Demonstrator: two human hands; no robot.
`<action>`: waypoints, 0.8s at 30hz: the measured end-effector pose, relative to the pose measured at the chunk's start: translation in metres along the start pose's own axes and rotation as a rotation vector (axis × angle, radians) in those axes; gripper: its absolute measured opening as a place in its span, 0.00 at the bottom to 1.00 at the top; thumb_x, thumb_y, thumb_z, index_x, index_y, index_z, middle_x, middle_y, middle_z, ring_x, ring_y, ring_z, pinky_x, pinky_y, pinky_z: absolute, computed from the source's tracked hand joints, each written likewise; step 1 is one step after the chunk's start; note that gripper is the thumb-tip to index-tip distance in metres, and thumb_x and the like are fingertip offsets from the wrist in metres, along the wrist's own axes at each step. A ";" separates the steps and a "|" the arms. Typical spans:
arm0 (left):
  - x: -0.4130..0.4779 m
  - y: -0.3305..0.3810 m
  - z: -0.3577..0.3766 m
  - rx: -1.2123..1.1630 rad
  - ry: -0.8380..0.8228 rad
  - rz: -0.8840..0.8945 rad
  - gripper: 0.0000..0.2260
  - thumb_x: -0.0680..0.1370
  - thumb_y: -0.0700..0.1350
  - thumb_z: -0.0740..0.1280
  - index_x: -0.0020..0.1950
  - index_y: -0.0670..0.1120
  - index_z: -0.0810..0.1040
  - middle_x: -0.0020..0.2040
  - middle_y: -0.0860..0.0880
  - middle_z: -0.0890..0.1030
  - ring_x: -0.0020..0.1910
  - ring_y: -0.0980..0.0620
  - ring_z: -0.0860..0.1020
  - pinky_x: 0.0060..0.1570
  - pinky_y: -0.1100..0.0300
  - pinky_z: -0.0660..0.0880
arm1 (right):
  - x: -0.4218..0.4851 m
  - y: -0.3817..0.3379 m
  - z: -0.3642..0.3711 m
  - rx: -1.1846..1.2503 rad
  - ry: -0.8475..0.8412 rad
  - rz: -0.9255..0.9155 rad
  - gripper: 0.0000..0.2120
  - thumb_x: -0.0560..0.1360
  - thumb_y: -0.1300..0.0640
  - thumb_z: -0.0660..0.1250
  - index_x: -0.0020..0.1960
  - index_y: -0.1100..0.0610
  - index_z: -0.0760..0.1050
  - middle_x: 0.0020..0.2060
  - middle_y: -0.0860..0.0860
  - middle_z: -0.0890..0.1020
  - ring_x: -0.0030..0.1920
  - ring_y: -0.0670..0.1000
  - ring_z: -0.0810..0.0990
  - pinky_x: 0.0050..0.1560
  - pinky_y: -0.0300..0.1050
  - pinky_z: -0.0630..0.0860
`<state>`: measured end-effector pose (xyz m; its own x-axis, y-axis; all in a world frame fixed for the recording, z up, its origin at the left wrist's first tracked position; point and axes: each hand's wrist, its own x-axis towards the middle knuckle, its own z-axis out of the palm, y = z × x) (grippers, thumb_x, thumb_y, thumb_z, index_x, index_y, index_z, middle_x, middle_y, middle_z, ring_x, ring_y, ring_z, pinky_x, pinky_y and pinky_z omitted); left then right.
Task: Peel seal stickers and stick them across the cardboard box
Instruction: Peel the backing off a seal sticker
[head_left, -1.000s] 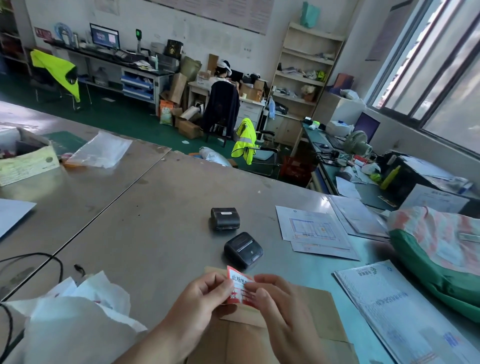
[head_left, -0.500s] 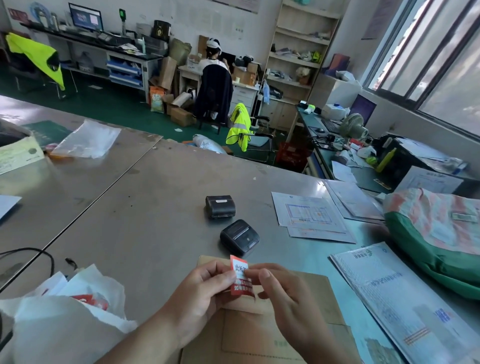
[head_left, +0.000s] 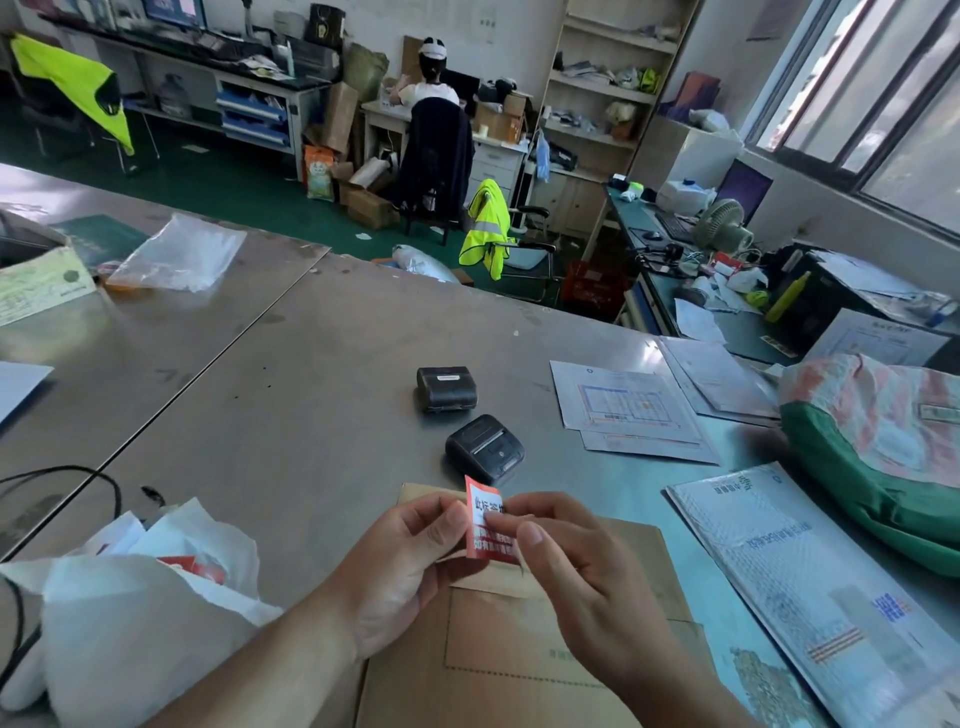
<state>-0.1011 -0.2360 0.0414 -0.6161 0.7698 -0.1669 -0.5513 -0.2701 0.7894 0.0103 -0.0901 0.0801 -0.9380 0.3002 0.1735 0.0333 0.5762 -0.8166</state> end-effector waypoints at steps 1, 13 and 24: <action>0.000 0.001 0.000 -0.002 -0.011 0.001 0.32 0.58 0.60 0.81 0.52 0.39 0.84 0.50 0.39 0.84 0.49 0.47 0.83 0.49 0.58 0.79 | 0.000 -0.001 -0.001 -0.005 -0.007 -0.005 0.21 0.79 0.41 0.56 0.57 0.46 0.85 0.54 0.40 0.81 0.59 0.45 0.80 0.51 0.32 0.73; -0.004 0.010 0.012 -0.026 -0.064 0.007 0.29 0.55 0.62 0.81 0.46 0.42 0.86 0.48 0.41 0.85 0.47 0.48 0.84 0.51 0.57 0.80 | 0.000 -0.014 -0.012 -0.107 -0.031 -0.053 0.18 0.81 0.44 0.57 0.57 0.46 0.85 0.54 0.41 0.81 0.57 0.42 0.80 0.47 0.28 0.71; -0.010 0.014 0.020 -0.048 -0.091 0.001 0.28 0.56 0.60 0.81 0.46 0.42 0.86 0.47 0.42 0.86 0.47 0.49 0.84 0.47 0.60 0.81 | -0.006 -0.024 -0.020 -0.134 0.012 -0.112 0.16 0.81 0.46 0.60 0.56 0.46 0.85 0.54 0.42 0.81 0.49 0.36 0.80 0.42 0.24 0.68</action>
<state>-0.0910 -0.2362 0.0662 -0.5643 0.8182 -0.1100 -0.5785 -0.2968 0.7598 0.0224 -0.0909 0.1094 -0.9342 0.2372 0.2664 -0.0245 0.7024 -0.7114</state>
